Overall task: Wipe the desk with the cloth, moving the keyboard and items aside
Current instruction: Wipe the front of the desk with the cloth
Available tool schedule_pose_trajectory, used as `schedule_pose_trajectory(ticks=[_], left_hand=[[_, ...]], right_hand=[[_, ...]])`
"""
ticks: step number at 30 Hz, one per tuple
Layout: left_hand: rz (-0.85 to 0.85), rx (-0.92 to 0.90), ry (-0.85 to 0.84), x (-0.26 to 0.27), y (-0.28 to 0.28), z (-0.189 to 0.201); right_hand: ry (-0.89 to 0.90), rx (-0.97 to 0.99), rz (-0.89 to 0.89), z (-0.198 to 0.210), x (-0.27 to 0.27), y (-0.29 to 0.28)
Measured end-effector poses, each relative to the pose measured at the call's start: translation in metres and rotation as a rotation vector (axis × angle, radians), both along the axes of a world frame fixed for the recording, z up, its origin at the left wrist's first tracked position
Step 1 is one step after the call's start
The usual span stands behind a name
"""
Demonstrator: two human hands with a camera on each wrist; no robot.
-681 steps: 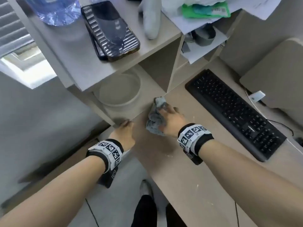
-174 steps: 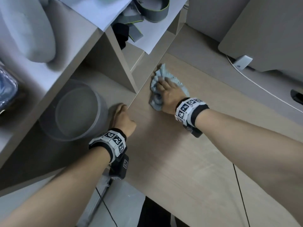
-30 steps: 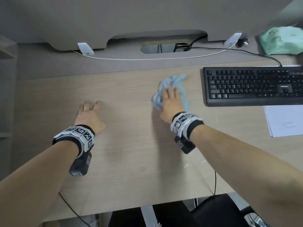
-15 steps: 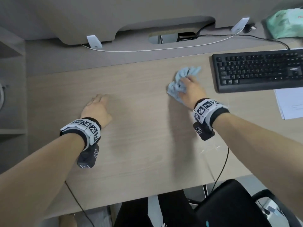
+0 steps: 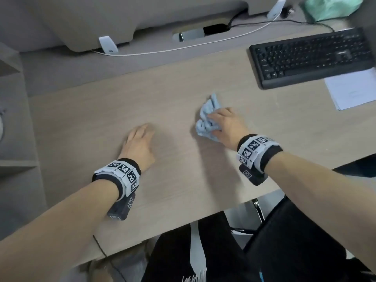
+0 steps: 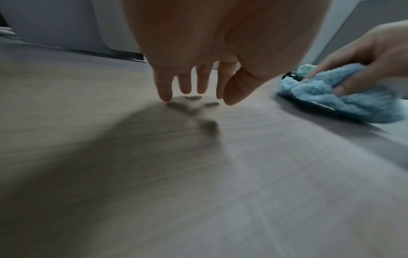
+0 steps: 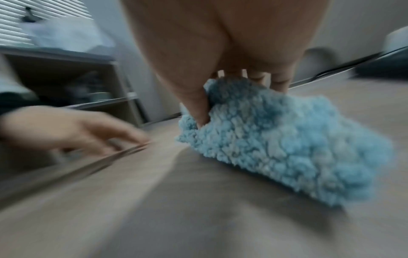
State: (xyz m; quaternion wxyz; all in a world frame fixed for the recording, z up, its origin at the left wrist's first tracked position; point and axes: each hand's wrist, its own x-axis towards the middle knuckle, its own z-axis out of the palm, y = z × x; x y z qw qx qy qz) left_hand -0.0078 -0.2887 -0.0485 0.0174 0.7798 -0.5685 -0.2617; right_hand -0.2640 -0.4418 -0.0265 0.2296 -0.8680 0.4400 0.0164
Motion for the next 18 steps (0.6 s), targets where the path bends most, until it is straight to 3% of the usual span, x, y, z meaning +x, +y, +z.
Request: schedule_pose_trajectory(ticks=[3,5,10,13,14,16,18], left_hand=[[-0.03,-0.002,-0.008,-0.011,0.001,-0.001],[-0.042,0.008,-0.032,-0.016,0.002,-0.005],[-0.039,0.041,-0.068,-0.022,0.003,-0.006],[-0.023,0.083,-0.041,-0.02,0.001,-0.002],[0.0,0.084,-0.032,-0.021,0.001,0.0],[0.063,0.058,-0.024,-0.024,0.004,0.005],[0.096,0.022,-0.04,-0.031,0.011,0.008]], right_hand=[[0.17,-0.033,-0.149,-0.011,-0.027,-0.039],[0.179,-0.005,-0.16,-0.019,-0.026,-0.023],[0.116,0.073,0.247,-0.007,-0.015,0.091],[0.06,0.207,0.419,0.004,-0.025,0.115],[0.018,0.187,0.391,0.005,-0.029,0.109],[-0.084,0.09,0.141,0.001,-0.038,0.075],[-0.031,-0.017,-0.091,0.0,-0.053,0.025]])
